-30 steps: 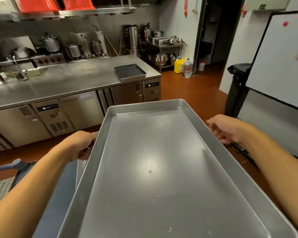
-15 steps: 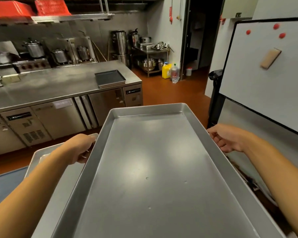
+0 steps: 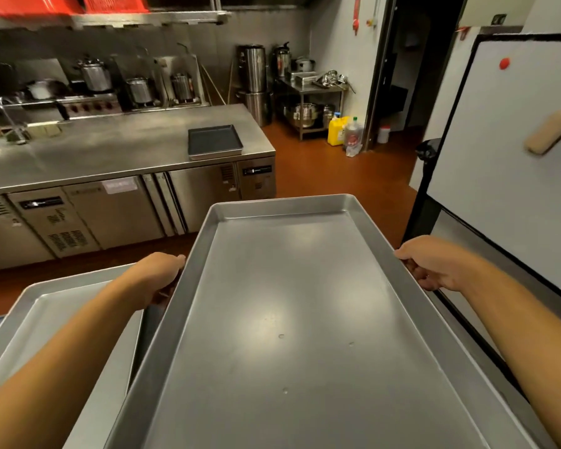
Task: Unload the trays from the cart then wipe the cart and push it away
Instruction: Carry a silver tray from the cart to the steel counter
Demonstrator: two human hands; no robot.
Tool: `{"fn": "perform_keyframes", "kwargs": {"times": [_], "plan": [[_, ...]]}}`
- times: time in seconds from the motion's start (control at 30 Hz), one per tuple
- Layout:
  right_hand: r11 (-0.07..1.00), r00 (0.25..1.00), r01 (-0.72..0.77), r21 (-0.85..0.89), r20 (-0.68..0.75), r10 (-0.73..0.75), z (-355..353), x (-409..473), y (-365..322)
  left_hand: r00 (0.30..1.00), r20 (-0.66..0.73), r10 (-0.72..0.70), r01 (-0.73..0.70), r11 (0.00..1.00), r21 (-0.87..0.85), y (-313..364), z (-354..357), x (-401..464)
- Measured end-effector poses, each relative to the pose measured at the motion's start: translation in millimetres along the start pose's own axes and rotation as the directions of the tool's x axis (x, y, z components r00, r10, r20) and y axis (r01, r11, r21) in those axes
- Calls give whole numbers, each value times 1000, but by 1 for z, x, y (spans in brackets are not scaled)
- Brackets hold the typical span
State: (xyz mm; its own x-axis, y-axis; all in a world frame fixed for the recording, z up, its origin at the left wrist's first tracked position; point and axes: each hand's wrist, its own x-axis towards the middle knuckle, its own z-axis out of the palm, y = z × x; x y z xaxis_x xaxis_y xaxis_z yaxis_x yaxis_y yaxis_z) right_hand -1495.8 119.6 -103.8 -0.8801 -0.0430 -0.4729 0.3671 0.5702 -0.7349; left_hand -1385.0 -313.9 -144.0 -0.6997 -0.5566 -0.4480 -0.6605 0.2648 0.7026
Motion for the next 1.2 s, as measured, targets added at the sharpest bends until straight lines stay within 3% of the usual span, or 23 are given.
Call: {"fn": "perform_keyframes", "kwargs": {"times": [0.3, 0.47, 0.7, 1.03, 1.2], "plan": [[1000, 996, -10, -9, 91, 11, -5, 171, -75, 989, -145, -1, 7, 999, 41, 76, 14, 139], [1000, 995, 16, -12, 96, -14, -12, 266, -132, 989, -146, -1, 0, 1000, -4, 135, 16, 200], [998, 989, 4, -60, 146, 4, -17, 390, -198, 982, -187, 4, 12, 996, 87, 192, 13, 294], [989, 970, 105, -103, 231, -79, -3, 578, -318, 948, -318, -24, 50, 996, 74, 279, 6, 439], [983, 957, 146, -115, 269, -110, 5, 645, -386, 938, -344, -48, 21, 997, -81, 319, -5, 496]]}}
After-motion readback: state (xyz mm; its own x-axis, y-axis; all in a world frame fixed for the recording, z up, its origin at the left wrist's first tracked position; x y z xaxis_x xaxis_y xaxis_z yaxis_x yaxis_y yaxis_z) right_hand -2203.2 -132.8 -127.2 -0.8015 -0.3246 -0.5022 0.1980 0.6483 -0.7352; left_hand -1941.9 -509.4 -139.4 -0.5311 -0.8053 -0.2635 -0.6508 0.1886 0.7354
